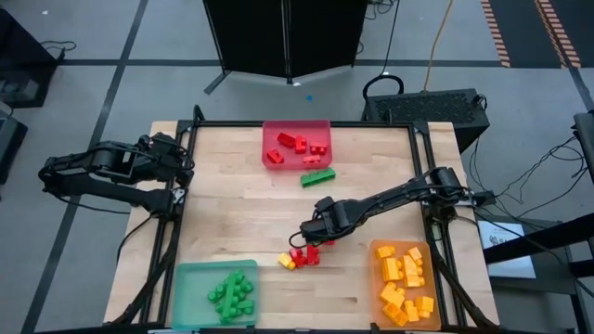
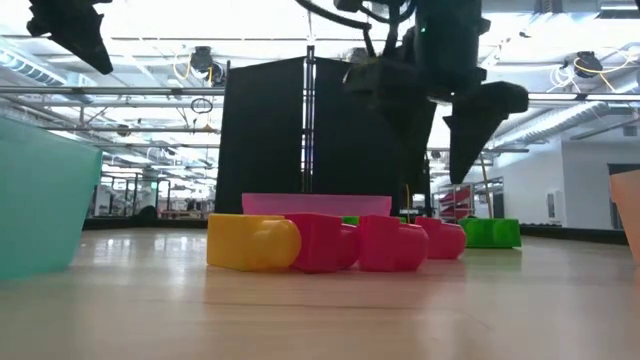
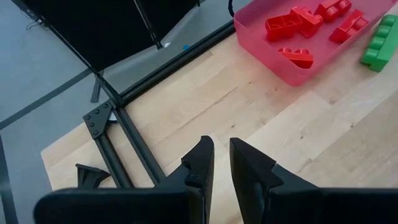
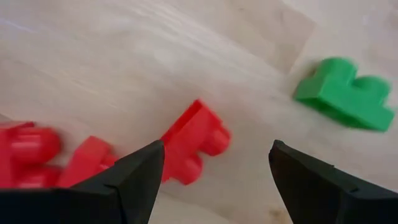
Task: Sort blocks
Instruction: Put the red game piece into the red bin
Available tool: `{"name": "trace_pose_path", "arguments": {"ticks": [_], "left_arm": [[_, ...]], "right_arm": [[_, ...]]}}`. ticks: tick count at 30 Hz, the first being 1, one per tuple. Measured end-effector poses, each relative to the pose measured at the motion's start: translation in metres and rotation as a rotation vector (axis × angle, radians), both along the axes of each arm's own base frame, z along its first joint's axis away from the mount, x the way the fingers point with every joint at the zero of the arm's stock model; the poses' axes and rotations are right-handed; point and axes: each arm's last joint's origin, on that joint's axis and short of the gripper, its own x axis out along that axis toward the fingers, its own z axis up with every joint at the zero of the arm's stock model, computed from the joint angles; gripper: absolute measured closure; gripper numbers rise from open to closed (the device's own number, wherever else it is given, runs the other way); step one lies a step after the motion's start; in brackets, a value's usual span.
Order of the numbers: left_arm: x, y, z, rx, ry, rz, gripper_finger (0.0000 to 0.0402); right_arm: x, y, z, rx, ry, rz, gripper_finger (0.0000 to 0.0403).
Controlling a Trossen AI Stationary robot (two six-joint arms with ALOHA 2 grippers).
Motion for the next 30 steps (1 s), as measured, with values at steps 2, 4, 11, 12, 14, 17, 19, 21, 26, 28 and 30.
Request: {"name": "trace_pose_path", "arguments": {"ticks": [2, 4, 11, 12, 14, 17, 19, 21, 26, 28, 30], "left_arm": [[0.000, 0.000, 0.000, 0.001, 0.000, 0.000, 0.0343], [0.000, 0.000, 0.000, 0.001, 0.000, 0.000, 0.0343], [0.000, 0.000, 0.000, 0.013, 0.016, -0.018, 0.0343], [0.000, 0.000, 0.000, 0.013, 0.017, -0.018, 0.0343], [0.000, 0.000, 0.000, 0.014, 0.017, -0.018, 0.0343], [0.000, 0.000, 0.000, 0.014, 0.017, -0.019, 0.0343], [0.000, 0.000, 0.000, 0.014, 0.017, -0.019, 0.0343], [0.000, 0.000, 0.000, 0.014, 0.017, -0.019, 0.0343], [0.000, 0.000, 0.000, 0.025, 0.028, -0.032, 0.0343], [0.000, 0.000, 0.000, 0.033, 0.028, -0.027, 0.0343], [0.000, 0.001, 0.001, 0.041, 0.027, -0.023, 0.0343]], "right_arm": [[0.002, 0.001, 0.000, 0.008, -0.032, -0.036, 0.0122], [0.004, 0.002, 0.000, 0.008, -0.054, -0.060, 0.0122], [0.009, 0.010, -0.016, -0.005, -0.043, -0.109, 0.0122], [0.010, 0.011, -0.021, -0.007, -0.035, -0.109, 0.0122], [0.012, 0.013, -0.030, -0.009, -0.017, -0.105, 0.0122], [0.015, 0.016, -0.049, 0.019, 0.041, -0.103, 0.0122], [0.017, 0.019, -0.062, 0.038, 0.072, -0.104, 0.0122], [0.019, 0.022, -0.068, 0.057, 0.080, -0.091, 0.0122], [0.021, 0.023, -0.077, 0.031, 0.088, -0.064, 0.0140], [0.021, 0.023, -0.076, 0.019, 0.079, -0.044, 0.0162], [0.022, 0.021, -0.075, 0.017, 0.076, -0.032, 0.0195]]}}
